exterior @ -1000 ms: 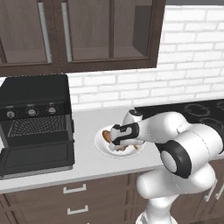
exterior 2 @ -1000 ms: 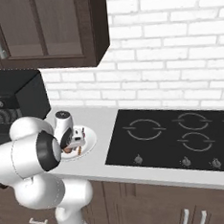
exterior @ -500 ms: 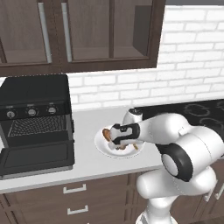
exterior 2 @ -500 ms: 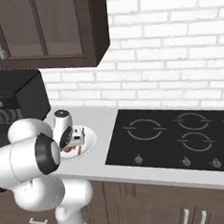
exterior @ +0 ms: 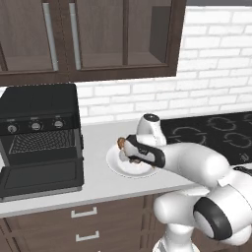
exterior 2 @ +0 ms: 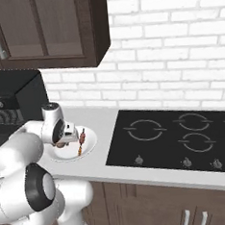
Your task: Pick up the kebab skewer and baguette bread, and place them inside the toaster oven. Close the toaster oven door and start by setting the timer.
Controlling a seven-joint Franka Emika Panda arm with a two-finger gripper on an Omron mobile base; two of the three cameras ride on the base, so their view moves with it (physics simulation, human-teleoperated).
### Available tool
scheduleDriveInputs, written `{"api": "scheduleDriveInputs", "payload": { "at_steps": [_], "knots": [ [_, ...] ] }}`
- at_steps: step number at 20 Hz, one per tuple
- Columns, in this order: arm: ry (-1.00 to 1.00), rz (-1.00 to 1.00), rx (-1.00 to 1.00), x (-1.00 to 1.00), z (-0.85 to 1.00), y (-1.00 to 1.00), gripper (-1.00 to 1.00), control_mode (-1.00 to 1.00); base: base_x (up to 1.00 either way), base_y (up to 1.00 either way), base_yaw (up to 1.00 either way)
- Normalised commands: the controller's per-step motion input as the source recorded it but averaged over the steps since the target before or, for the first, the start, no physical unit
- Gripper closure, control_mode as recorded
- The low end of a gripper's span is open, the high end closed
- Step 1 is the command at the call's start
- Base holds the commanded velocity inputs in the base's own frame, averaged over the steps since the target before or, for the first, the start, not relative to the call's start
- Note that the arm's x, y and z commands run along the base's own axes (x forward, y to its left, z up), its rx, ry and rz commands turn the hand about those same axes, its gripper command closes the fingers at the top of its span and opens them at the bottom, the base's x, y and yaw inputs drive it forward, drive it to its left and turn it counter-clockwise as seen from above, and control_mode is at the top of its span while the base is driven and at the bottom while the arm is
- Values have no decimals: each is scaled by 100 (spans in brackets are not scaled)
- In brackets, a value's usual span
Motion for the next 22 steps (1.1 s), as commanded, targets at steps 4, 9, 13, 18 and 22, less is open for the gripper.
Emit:
{"api": "scheduleDriveInputs", "payload": {
  "at_steps": [4,9,13,18,22],
  "knots": [
    [0,-24,0,-32,19,54,100,-100,0,0,0],
    [0,-17,0,-18,14,76,100,-100,0,0,0],
    [1,-16,0,-7,14,69,100,-100,0,0,0],
    [0,-9,0,0,11,59,100,-100,0,0,0],
    [0,0,0,0,0,41,100,-100,0,0,0]
  ]
}}
